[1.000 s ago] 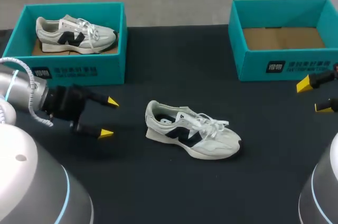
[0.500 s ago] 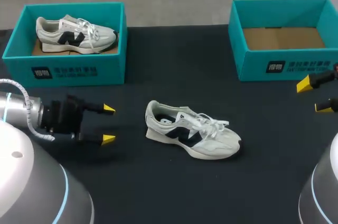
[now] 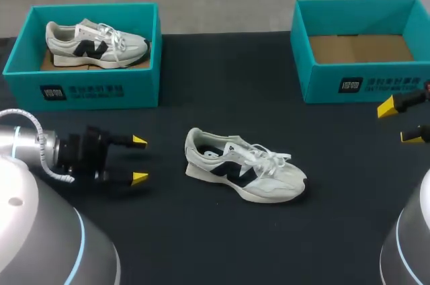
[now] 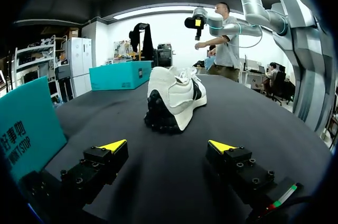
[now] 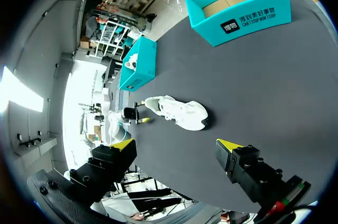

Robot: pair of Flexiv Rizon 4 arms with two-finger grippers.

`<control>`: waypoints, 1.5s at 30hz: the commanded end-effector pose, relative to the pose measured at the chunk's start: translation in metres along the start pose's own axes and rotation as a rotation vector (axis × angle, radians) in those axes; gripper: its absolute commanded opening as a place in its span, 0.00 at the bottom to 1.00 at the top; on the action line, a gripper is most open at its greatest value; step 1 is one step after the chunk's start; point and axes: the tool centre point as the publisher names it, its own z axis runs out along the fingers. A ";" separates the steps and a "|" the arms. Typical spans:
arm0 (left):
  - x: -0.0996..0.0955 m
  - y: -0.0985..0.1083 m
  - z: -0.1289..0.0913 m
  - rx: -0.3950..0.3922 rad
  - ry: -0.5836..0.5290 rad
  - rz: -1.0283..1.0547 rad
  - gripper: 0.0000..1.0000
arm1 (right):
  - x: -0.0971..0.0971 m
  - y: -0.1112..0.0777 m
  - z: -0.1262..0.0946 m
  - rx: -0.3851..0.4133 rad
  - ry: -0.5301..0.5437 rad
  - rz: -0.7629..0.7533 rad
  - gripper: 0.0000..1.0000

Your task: Take the shoe out of the shoebox, open the shoe tongue, remove and reinsert the insole, then place the shoe into the shoebox

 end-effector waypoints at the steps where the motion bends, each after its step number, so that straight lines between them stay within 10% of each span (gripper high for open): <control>1: -0.008 0.000 0.000 0.023 0.016 0.006 1.00 | 0.000 -0.010 -0.003 -0.046 -0.002 0.002 1.00; 23: -0.010 -0.004 0.007 0.006 0.037 0.034 1.00 | 0.000 -0.010 -0.003 -0.046 -0.002 0.002 1.00; 45: -0.034 -0.022 0.033 -0.032 0.329 0.130 1.00 | 0.000 -0.010 -0.003 -0.046 -0.002 0.002 1.00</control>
